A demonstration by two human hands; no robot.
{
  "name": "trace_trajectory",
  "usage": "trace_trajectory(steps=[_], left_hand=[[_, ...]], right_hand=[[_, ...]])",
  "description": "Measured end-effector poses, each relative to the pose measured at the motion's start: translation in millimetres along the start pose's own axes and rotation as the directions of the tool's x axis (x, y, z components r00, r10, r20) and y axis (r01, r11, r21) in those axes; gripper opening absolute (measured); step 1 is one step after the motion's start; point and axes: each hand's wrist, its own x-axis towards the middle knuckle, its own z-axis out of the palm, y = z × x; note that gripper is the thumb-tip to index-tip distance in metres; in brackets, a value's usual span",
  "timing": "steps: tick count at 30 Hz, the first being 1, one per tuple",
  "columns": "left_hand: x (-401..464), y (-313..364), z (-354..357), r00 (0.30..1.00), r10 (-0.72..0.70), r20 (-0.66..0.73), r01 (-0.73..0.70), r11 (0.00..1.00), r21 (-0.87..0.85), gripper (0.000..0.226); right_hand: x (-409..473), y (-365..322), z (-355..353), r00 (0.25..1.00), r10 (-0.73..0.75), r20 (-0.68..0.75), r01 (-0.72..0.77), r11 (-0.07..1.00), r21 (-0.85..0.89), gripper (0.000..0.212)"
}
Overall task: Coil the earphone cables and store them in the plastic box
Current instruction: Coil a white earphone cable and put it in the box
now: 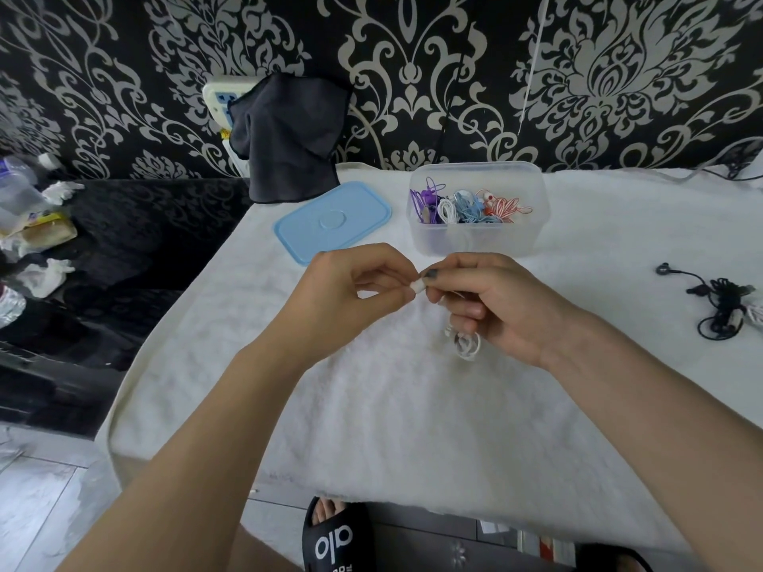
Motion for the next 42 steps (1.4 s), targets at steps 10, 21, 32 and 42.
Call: trace_trajectory(steps=[10,21,32,42], left_hand=[[2,-1,1,0.995,-0.079,0.066,0.090,0.977,-0.192,0.016],[1,-13,16,0.916,-0.233,0.327,0.305,0.933,-0.190,0.039],[5,-12,13,0.937,-0.315,0.151,0.341,0.919,-0.199,0.011],[9,-17,4,0.928,-0.373,0.013,0.372,0.921,-0.113,0.018]], right_hand=[[-2,-2,-4,0.985,0.138,0.101,-0.153,0.976,0.152,0.025],[-1,-4,4,0.955,0.173,0.240,-0.283,0.772,0.569,0.010],[8,8,9,0.991,0.022,-0.129,0.005,0.979,0.203,0.025],[12,24,14,0.962,-0.166,-0.217,0.097,0.949,-0.299,0.007]])
